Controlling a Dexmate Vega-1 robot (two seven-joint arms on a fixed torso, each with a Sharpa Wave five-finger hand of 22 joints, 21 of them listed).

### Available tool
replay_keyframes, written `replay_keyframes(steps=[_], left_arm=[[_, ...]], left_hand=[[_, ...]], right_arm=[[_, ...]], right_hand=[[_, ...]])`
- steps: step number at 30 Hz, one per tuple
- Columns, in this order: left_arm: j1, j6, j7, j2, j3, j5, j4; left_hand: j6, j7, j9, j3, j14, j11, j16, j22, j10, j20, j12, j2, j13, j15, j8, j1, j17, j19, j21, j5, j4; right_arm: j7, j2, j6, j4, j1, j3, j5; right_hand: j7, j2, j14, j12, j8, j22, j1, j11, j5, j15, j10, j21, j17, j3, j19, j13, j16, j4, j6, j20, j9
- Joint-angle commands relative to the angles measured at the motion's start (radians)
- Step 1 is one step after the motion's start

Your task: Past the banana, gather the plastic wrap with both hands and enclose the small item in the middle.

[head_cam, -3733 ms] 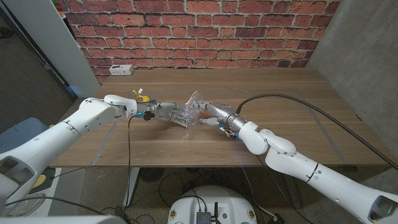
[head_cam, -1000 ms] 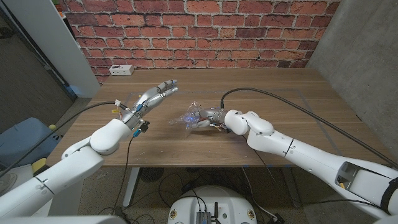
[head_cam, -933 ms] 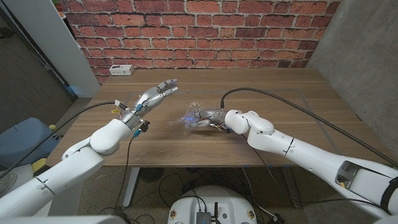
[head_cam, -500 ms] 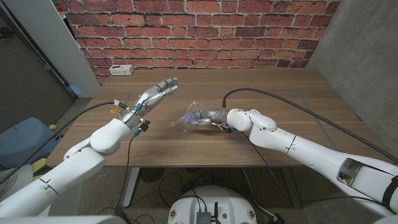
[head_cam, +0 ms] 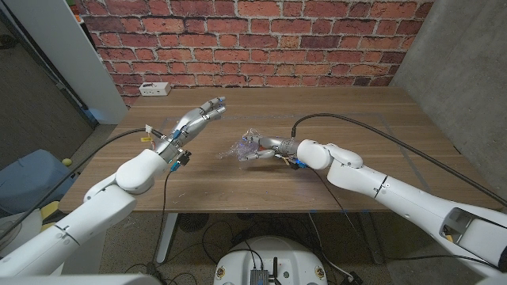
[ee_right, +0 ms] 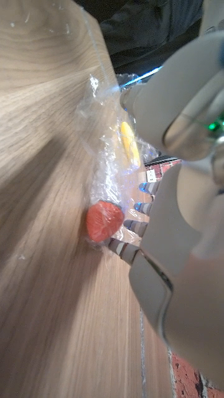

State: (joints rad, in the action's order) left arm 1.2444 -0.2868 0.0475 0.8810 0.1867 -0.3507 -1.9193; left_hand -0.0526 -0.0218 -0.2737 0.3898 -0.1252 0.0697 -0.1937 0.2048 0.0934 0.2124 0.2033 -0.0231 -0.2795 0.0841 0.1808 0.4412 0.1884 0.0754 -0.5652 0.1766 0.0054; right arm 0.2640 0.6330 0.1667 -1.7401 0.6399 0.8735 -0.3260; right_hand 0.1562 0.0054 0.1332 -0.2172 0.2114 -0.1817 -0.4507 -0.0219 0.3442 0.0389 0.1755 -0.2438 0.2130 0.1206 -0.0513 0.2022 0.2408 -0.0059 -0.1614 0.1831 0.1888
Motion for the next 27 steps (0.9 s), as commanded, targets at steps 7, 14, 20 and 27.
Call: replay_keyframes(steps=[7,14,20,27], left_arm=[[-0.056,0.005,-0.027,-0.028,0.033,-0.026,0.065],[-0.103,-0.013,-0.043,-0.055,0.062,-0.034,0.125],[-0.172,-0.04,-0.109,-0.074,0.091,-0.073,0.208],[-0.252,-0.076,-0.204,-0.078,0.115,-0.114,0.301]], left_hand=[[0.011,-0.006,0.007,0.004,0.005,-0.001,-0.003,0.0,-0.005,0.002,0.0,-0.009,0.0,0.003,-0.002,-0.001,0.002,-0.005,0.004,-0.002,-0.006],[0.01,-0.01,0.012,0.004,0.007,0.001,-0.002,0.0,-0.002,0.002,0.002,-0.01,0.002,0.003,0.0,-0.003,0.002,-0.005,0.005,-0.002,-0.008],[0.013,-0.014,0.017,0.006,0.015,0.0,0.001,0.0,-0.001,0.002,0.003,-0.013,0.004,0.002,0.001,-0.002,0.001,-0.004,0.006,-0.001,-0.011],[0.017,-0.014,0.022,0.007,0.02,0.001,0.002,0.0,-0.004,0.002,0.004,-0.015,0.006,0.005,0.001,-0.001,0.001,-0.002,0.008,0.0,-0.014]], right_arm=[[-0.177,-0.03,-0.317,0.129,0.101,-0.168,0.303],[-0.216,-0.051,-0.346,0.159,0.113,-0.197,0.351],[-0.253,-0.077,-0.355,0.17,0.134,-0.23,0.419],[-0.306,-0.103,-0.359,0.168,0.158,-0.253,0.461]], right_hand=[[-0.008,0.039,-0.074,-0.036,0.034,-0.001,0.016,0.009,0.004,-0.031,-0.091,-0.008,0.01,0.012,-0.076,0.001,0.028,0.021,0.151,-0.055,0.0],[-0.019,0.056,-0.099,-0.042,0.042,-0.001,0.003,0.011,0.001,-0.028,-0.123,-0.011,0.007,0.003,-0.097,0.0,0.033,0.016,0.195,-0.069,-0.001],[-0.021,0.044,-0.105,-0.039,0.036,-0.001,0.001,0.011,-0.004,-0.024,-0.131,-0.007,0.004,0.009,-0.101,0.0,0.03,0.012,0.202,-0.02,-0.002],[-0.029,0.042,-0.123,-0.041,0.036,0.0,0.004,0.015,-0.009,-0.022,-0.154,-0.004,0.004,0.014,-0.11,-0.001,0.033,0.012,0.226,0.001,-0.002]])
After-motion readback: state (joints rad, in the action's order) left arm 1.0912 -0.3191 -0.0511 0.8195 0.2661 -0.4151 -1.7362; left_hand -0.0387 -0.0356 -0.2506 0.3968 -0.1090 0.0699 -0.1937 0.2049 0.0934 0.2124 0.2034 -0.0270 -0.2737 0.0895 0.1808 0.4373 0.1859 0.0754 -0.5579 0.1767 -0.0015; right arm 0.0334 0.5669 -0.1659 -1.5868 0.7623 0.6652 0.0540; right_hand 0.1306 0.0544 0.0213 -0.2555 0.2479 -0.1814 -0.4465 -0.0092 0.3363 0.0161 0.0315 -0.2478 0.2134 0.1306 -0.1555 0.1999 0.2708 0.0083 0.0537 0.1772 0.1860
